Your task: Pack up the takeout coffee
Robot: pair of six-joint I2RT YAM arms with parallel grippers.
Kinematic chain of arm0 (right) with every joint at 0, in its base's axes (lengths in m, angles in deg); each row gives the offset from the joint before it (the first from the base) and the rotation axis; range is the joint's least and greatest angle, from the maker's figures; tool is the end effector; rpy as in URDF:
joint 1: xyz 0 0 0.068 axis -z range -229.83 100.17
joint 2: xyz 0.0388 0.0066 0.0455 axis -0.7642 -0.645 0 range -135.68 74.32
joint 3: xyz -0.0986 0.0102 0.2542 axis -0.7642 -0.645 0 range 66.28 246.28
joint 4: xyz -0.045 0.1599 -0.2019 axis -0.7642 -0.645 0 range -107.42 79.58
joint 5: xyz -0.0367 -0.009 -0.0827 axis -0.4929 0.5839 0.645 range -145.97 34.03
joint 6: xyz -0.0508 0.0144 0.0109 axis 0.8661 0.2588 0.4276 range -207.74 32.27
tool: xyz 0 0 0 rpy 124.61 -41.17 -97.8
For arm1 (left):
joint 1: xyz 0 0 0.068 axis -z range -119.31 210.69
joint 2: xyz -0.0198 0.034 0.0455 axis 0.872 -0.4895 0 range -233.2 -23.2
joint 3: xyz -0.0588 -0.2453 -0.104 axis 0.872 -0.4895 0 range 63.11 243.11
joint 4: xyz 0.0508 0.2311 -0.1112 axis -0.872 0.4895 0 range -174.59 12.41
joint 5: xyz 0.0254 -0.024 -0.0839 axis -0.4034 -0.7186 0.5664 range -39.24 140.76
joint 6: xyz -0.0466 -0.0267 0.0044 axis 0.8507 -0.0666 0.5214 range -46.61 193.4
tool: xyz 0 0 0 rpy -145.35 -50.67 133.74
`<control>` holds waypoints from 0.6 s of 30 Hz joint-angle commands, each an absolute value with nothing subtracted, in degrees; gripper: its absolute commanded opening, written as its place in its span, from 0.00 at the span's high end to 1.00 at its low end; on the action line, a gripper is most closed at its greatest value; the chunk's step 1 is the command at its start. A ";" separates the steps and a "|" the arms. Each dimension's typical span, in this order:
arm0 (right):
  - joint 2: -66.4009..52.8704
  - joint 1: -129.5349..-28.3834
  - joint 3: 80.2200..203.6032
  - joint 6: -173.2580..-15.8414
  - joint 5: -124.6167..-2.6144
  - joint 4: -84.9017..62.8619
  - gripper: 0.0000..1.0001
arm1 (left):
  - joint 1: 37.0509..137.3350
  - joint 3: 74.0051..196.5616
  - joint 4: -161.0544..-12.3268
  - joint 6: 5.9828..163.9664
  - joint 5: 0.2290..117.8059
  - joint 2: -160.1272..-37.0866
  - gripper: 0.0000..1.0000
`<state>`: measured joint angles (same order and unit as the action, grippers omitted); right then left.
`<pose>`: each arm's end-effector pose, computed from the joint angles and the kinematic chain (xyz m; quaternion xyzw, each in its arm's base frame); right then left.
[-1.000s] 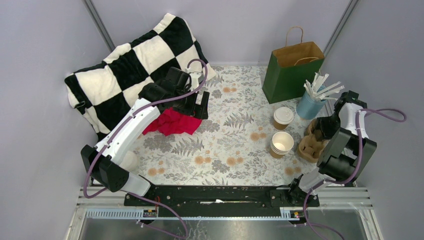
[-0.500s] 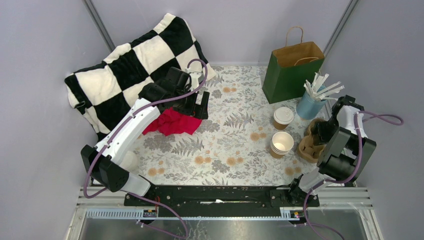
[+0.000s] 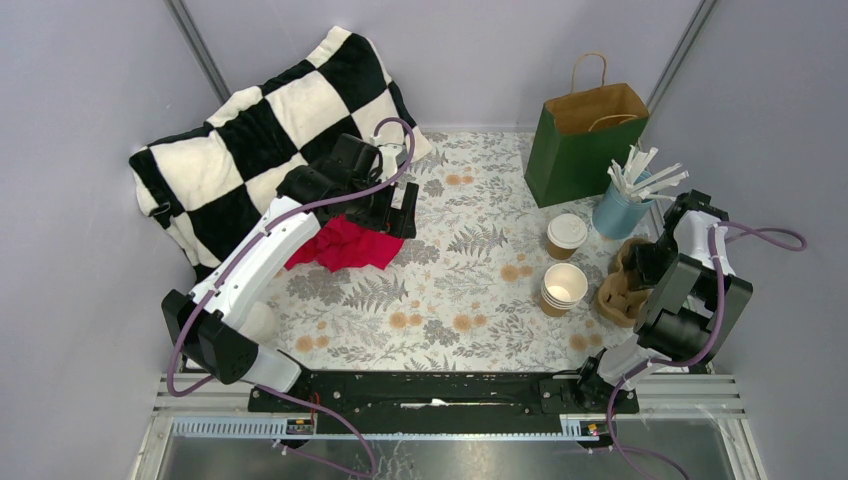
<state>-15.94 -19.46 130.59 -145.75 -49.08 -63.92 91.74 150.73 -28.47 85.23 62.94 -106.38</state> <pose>0.2461 -0.1492 0.2168 0.6968 0.7088 -0.0362 0.1036 0.2495 -0.1589 0.3691 0.1911 0.9203 -0.2126 0.2671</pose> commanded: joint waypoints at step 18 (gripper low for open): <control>-13.12 -18.82 135.01 -135.92 -43.27 -68.18 0.74 | 91.52 150.91 -29.26 84.69 63.67 -104.58 0.01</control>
